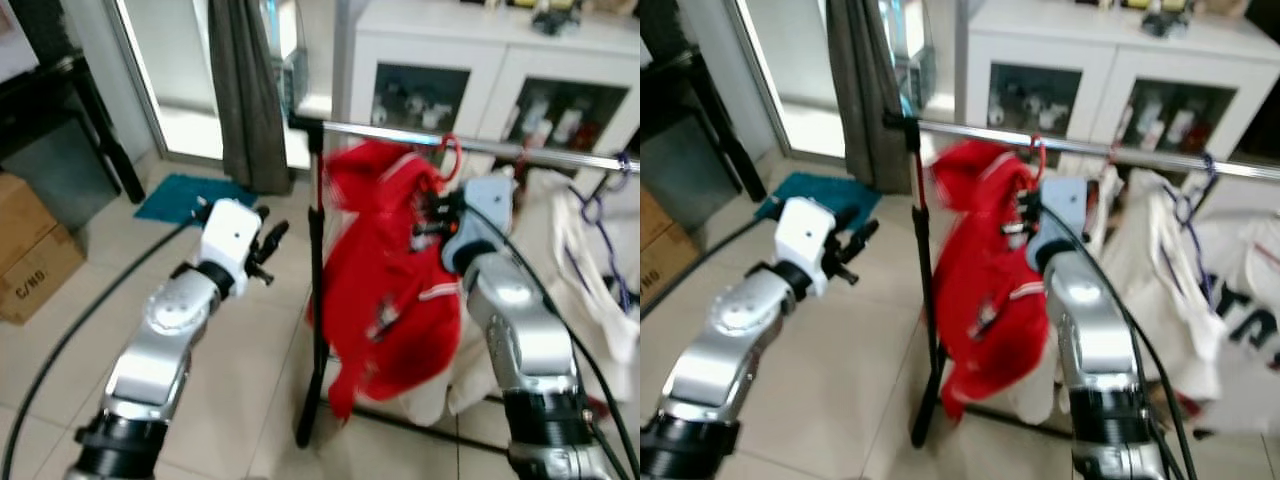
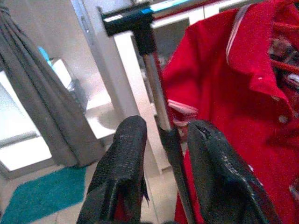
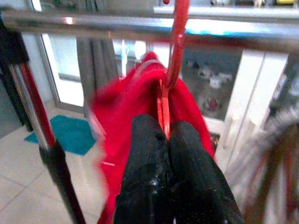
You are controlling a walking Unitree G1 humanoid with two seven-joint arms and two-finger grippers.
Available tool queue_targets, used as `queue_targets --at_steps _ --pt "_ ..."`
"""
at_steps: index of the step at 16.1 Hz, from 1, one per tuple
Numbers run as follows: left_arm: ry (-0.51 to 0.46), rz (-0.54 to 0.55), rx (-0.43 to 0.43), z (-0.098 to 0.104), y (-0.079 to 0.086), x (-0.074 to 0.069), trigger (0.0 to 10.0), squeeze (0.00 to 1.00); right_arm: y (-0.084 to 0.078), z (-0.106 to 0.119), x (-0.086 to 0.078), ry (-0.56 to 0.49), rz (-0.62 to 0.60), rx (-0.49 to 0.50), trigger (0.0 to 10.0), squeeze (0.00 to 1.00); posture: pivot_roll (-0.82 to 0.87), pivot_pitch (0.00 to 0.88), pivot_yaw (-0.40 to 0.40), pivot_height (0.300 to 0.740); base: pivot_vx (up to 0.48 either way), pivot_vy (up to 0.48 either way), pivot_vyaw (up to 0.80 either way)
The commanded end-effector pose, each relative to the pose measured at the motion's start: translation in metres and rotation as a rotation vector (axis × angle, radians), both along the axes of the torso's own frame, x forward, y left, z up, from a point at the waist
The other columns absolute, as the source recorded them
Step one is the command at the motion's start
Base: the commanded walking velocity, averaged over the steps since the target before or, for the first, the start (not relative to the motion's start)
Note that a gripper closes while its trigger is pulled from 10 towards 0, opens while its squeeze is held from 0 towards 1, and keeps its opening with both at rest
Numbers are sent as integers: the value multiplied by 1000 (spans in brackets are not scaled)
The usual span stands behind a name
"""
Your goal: Hang hanger
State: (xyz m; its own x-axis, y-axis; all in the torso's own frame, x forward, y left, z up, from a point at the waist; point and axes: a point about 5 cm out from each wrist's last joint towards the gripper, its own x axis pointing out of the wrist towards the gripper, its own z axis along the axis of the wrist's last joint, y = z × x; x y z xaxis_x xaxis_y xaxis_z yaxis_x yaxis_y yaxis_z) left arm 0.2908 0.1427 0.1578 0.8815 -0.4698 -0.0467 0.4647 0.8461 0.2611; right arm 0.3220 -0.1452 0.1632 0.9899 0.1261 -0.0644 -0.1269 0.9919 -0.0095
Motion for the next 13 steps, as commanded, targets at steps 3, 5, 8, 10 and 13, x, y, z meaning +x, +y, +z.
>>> queue_targets --at_steps 3,5,8,10,13 --pt "10 -66 24 2 -3 -4 10000 0 5 10 11 -24 9 7 10000 0 -8 0 5 740 0 0 0" --pt "2 -89 -7 7 -5 -4 10000 0 2 5 22 23 -18 12 10000 0 -5 0 1 740 0 0 0" --pt "0 -213 -39 13 -15 -9 10000 0 2 7 42 61 -34 55 10000 0 1 0 4 740 0 0 0" --pt "10 -259 -26 13 -18 -11 10000 0 2 11 52 59 -43 69 10000 0 1 0 7 740 0 0 0" --pt "7 -263 -15 13 -19 -11 10000 0 2 21 62 30 -50 73 10000 0 5 0 4 740 0 0 0"
